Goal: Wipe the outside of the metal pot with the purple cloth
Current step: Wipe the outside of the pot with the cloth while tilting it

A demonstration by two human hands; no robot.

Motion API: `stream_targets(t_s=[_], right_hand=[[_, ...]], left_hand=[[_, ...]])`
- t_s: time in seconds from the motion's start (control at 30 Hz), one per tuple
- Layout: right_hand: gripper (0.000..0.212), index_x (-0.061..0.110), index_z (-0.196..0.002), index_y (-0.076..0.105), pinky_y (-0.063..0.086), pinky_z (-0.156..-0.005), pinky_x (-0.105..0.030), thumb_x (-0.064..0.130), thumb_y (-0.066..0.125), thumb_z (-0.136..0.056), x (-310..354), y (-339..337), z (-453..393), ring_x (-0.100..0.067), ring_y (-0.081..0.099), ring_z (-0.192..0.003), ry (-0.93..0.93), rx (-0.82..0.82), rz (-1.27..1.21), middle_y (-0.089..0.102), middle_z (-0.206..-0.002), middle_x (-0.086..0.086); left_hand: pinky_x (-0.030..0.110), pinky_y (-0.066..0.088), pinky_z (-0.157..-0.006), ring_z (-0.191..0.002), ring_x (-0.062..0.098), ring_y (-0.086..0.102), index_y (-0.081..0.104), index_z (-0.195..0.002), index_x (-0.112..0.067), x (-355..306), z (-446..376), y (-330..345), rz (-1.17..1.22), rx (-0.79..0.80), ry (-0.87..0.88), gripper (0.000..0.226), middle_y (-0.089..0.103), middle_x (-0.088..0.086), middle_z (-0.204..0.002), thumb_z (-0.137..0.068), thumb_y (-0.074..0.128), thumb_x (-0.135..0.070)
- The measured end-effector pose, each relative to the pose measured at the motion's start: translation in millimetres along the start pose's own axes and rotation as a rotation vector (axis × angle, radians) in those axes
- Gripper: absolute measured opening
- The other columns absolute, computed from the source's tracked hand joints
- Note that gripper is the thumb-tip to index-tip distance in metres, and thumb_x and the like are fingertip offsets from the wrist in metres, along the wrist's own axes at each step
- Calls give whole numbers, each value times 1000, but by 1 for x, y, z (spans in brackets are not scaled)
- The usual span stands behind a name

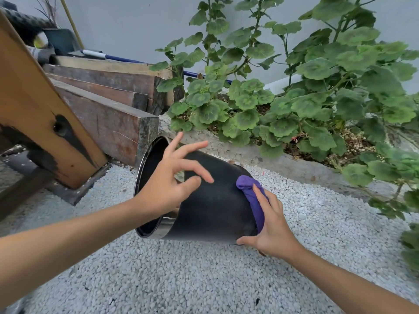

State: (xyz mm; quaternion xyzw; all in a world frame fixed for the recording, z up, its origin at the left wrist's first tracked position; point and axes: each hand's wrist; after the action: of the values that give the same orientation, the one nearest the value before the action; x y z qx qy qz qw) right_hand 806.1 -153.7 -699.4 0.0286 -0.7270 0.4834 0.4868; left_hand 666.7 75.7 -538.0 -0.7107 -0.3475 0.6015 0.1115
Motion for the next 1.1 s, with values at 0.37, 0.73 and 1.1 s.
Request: stream_targets(t_s=[0.37, 0.73, 1.1], right_hand=[[152, 28, -163, 16, 28, -121, -38, 60, 95, -36, 60, -51, -53, -13, 26, -142, -17, 223, 67, 31, -154, 12], [108, 38, -136, 56, 52, -93, -16, 49, 102, -38, 83, -77, -129, -2, 60, -108, -87, 458, 29, 60, -120, 19], [88, 37, -125, 63, 60, -82, -23, 24, 105, -49, 70, -97, -157, -6, 74, -100, -47, 633, -69, 76, -113, 15]], left_hand=[[39, 41, -90, -125, 13, 56, 78, -97, -33, 5, -72, -61, 335, -210, -374, 33, 70, -13, -126, -83, 59, -9], [30, 42, -106, -114, 5, 64, 81, -92, -34, 33, -78, -90, -386, 185, -280, 14, 73, -14, -116, -88, 69, -29], [39, 49, -103, -119, 10, 56, 27, -149, -55, 5, -71, -67, -898, 675, -304, 136, 54, -23, -139, -26, 56, -105]])
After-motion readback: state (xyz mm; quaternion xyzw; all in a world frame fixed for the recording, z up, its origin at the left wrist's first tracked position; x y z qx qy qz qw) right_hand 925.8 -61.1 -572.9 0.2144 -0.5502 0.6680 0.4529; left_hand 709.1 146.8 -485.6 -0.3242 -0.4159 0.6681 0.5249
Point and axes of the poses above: each hand's wrist, its own z-axis away from the middle knuckle, its own y-axis out of the palm, x = y × z
